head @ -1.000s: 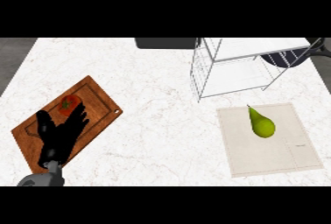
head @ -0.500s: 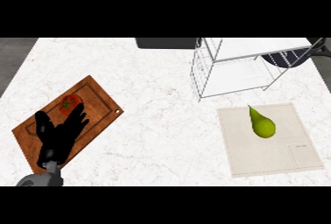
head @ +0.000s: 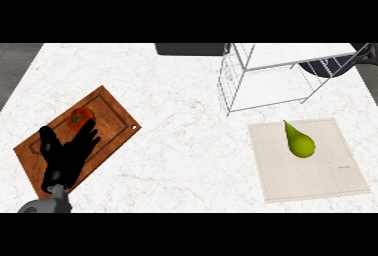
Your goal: Pick the sweet potato from the placemat and place it in the tiered shelf
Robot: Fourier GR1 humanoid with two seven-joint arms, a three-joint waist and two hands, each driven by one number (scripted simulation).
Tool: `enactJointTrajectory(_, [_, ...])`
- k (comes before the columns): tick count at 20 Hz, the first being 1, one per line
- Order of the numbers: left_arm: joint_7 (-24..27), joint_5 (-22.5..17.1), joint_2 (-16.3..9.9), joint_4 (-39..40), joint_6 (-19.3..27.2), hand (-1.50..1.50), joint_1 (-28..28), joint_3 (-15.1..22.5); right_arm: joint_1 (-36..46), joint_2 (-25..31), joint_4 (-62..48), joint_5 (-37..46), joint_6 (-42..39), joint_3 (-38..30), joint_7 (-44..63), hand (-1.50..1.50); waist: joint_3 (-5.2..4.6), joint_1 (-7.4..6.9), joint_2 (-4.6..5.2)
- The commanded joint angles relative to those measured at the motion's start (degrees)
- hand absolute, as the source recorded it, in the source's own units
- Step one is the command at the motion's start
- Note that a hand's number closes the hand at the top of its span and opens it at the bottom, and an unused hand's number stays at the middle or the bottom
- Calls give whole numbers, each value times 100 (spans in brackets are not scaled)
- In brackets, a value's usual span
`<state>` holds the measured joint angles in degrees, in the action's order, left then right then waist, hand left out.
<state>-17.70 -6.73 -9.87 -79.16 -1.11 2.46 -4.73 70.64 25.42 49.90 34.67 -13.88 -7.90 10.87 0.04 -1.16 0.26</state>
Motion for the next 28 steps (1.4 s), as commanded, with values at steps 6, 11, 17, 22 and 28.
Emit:
enactJointTrajectory(6, [67, 38, -2, 451, -10, 0, 435, -111, 131, 199, -1146, 32, 228, -175, -1272, 150, -6, 29, 16])
enactJointTrajectory(11, [93, 72, -25, -80, -78, 0, -244, -48, 491, -25, -1245, 239, 334, -16, -910, 150, -6, -7, -6])
enactJointTrajectory(17, [57, -49, -194, 229, -173, 0, 148, -271, 601, 31, -1449, -266, 636, -742, -530, -150, -6, 30, -4])
enactJointTrajectory(22, [-210, 156, 84, -157, 102, 0, 16, 28, 503, 34, -1455, -806, 661, -1232, -604, -150, -1, 34, -13])
enactJointTrajectory(28, [10, 59, 87, 193, -14, 0, 182, -89, 891, 57, -1736, -1594, 660, -1989, -207, -150, -5, 29, 5])
